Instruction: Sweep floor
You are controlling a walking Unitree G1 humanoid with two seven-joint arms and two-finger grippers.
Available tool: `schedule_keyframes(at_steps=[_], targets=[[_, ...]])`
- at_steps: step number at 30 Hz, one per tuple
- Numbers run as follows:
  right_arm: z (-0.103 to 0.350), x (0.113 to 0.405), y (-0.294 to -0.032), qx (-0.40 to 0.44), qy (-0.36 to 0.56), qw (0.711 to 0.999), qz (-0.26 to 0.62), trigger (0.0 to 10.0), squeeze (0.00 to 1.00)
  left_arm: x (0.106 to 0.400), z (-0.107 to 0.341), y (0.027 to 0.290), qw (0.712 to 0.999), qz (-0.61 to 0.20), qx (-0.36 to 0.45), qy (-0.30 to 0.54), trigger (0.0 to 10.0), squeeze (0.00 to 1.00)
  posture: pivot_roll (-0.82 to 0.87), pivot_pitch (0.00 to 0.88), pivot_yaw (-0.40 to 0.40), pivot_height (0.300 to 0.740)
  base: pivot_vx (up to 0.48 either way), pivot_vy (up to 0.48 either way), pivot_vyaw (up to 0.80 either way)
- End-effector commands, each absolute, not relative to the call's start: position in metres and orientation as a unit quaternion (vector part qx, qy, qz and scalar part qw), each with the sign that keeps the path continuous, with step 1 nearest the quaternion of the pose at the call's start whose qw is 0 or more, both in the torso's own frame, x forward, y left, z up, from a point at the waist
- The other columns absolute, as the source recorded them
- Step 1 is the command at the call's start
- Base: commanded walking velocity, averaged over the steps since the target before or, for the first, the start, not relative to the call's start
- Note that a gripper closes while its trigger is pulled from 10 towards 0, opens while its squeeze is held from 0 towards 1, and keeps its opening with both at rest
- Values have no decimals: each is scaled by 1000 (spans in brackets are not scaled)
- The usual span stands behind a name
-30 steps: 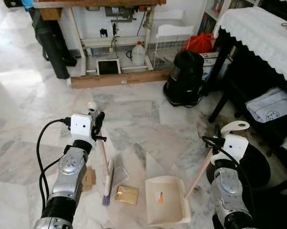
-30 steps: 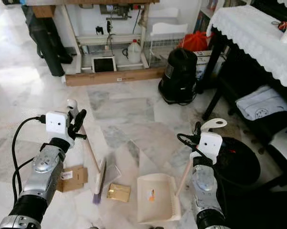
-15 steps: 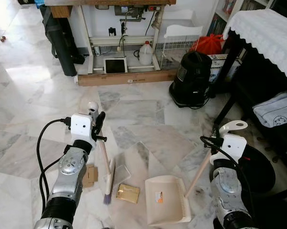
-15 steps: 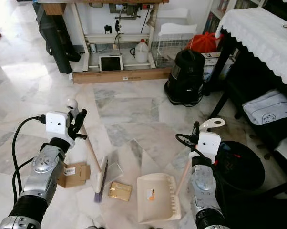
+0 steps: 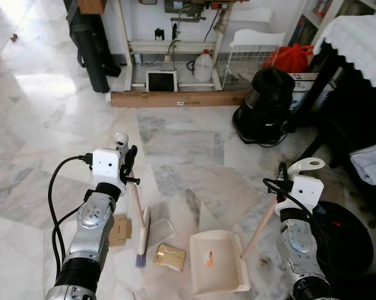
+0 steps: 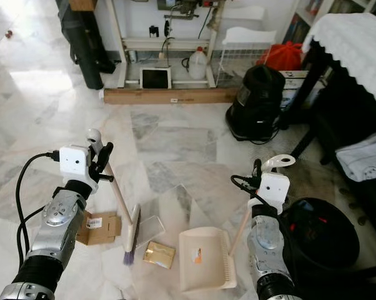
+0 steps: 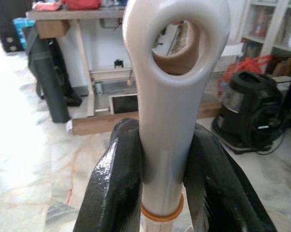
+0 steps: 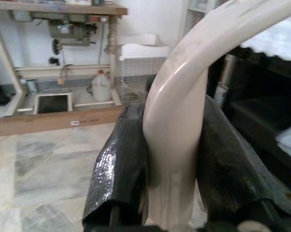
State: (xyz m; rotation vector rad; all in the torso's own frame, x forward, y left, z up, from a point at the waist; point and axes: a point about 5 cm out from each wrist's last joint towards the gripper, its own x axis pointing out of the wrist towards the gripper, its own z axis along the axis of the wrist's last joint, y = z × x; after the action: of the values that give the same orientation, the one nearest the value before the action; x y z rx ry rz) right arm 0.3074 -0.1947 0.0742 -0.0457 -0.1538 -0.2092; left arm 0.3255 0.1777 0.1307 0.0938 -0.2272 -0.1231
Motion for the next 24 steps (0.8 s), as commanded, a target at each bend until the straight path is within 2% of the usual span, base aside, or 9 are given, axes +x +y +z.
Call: schedule_keyframes(at_steps=[1,14,24], targets=[[77,307,-203,-24,-83,989,-117,10000,0,328,142,171,987,-72,52,-136,10000,0,127,148,-58,740,0,0,0],[78,307,-204,-24,-84,989,-118,10000,0,329,146,173,986,-68,54,-143,10000,0,127,160,-62,740,0,0,0],[75,305,-202,-23,-79,990,-118,10000,0,318,142,176,982,-121,93,-111,10000,0,133,159,-57,740,0,0,0]])
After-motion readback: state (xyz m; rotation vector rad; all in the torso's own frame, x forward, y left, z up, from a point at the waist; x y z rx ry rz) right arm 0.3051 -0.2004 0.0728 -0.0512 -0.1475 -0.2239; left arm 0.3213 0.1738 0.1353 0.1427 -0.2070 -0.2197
